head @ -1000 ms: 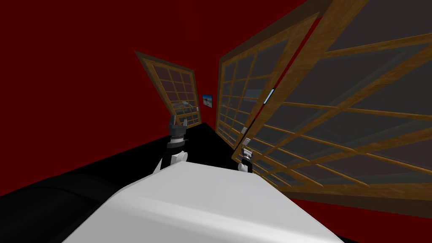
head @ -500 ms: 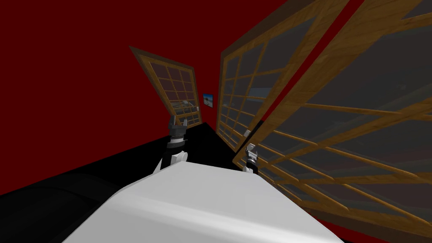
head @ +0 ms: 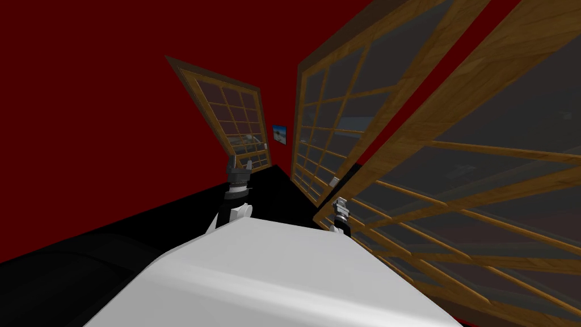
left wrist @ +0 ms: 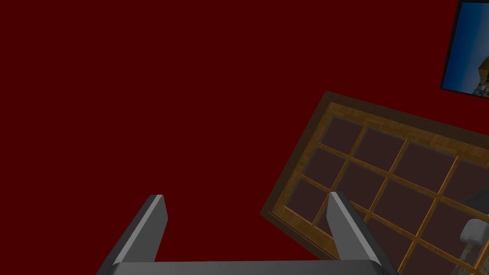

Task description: Pull the door open

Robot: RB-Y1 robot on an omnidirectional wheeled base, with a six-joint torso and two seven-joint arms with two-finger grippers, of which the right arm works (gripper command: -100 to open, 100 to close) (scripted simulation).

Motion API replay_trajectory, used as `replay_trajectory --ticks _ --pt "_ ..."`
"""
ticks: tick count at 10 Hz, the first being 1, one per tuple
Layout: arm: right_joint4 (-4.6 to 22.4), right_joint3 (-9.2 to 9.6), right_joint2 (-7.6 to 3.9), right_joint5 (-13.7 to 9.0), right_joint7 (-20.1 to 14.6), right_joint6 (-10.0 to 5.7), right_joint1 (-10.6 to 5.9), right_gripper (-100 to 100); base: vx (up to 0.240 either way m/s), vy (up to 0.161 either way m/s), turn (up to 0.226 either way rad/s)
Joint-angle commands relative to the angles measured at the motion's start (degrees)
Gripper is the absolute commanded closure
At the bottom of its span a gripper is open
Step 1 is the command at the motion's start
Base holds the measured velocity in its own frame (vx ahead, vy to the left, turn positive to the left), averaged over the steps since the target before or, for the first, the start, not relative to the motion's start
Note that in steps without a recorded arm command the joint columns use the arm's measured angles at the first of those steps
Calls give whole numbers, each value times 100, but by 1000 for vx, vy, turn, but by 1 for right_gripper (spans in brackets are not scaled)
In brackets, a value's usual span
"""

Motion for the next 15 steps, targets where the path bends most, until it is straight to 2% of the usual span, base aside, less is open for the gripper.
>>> replay_trajectory --ticks 1,4,10,12,13,15 --pt "3 12 17 5 1 6 4 100 -21 -2 18" --pt "3 12 17 5 1 6 4 100 -5 1 2" --pt "-169 507 -109 292 -412 46 88 100 -237 -4 79" --pt "-210 623 -138 360 -510 54 107 100 -239 -4 62" --pt "-132 589 -133 341 -480 43 80 100 -107 7 17" --pt "-170 763 -203 440 -645 7 144 100 -185 -10 66"
